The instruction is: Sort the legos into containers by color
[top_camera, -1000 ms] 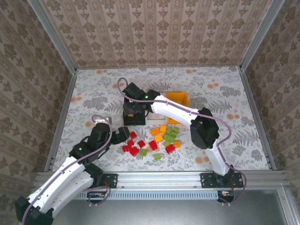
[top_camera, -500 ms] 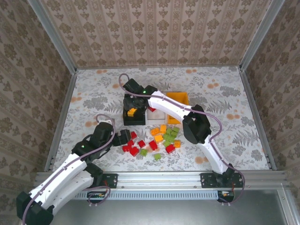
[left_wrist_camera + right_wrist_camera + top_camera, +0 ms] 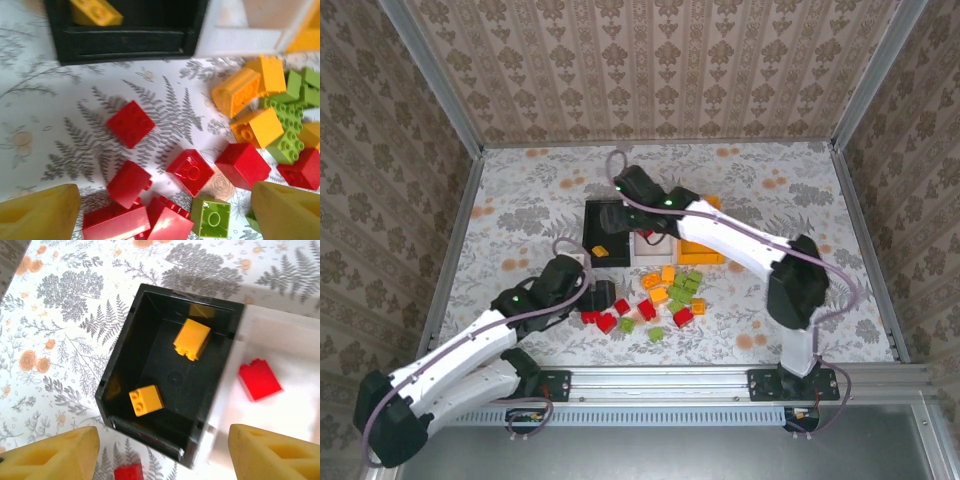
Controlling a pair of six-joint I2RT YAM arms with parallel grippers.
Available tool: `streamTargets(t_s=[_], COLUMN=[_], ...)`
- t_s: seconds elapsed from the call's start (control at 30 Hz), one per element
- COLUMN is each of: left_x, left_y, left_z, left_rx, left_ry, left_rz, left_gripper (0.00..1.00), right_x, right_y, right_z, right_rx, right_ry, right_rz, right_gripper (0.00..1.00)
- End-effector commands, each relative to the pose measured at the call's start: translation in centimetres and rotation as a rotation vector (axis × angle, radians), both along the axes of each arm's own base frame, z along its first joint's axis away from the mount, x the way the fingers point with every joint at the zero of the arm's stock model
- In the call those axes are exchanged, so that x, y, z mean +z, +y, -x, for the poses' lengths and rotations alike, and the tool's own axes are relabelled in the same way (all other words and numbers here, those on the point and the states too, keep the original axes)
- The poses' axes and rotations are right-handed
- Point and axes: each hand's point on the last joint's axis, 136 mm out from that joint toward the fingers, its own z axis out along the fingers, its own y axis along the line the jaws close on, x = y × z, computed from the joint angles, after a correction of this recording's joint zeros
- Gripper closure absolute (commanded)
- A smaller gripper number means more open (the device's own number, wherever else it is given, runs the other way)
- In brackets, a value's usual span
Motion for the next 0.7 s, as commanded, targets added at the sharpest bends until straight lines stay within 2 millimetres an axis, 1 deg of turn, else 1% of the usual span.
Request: streamTargets(t_s=[0.0,0.07,0.13,0.27,0.3,0.33,0.37,0.47,0.67], left_x=[0.6,-0.1,-0.8,-2.0,-2.3,-2.6,-3.0,-4.2,-6.0], left_y=[-2.1,-2.9,-3.5,-5.2,-5.4,-5.6,-5.8,-5.7,-5.4], left_z=[-0.2,-0.2,-0.4,-0.7,-0.8,-0.8,-0.9,-0.9,-0.6], left_rx=[-0.068,-0.098,-0.122,-0.194,-0.202,-0.216,-0.227,-0.232,-0.234], left_ry=[-0.044,-0.042,-0.036,-0.030,-0.024,-0.020,-0.016,0.009,0.044], left_rz=[-0.019,-0.070,-0.115,-0.219,-0.249,-0.278,-0.306,-0.357,-0.395], left_gripper=[0.15,0.19,0.23,0.29,0.30,0.32,0.33,0.34,0.35], right_x=[1.0,0.4,0.0,-0.4,-0.2,-0.8,0.1,0.0,0.1], right_y=[-3.4,-5.8,-7.7,-10.8,-11.4,-11.9,-12.6,-14.0,-15.7], right_z=[0.5,1.5,2.3,3.9,4.2,4.4,4.8,5.4,6.0], right_rx=[-0.084,-0.112,-0.138,-0.175,-0.182,-0.189,-0.197,-0.218,-0.245], right_ry=[-0.026,-0.015,-0.011,-0.010,-0.015,-0.004,-0.023,-0.028,-0.036], right_rz=[-0.057,-0.062,-0.065,-0.059,-0.061,-0.053,-0.069,-0.076,-0.080], right_gripper=[0.30,0.30,0.30,0.29,0.29,0.29,0.29,0.29,0.29])
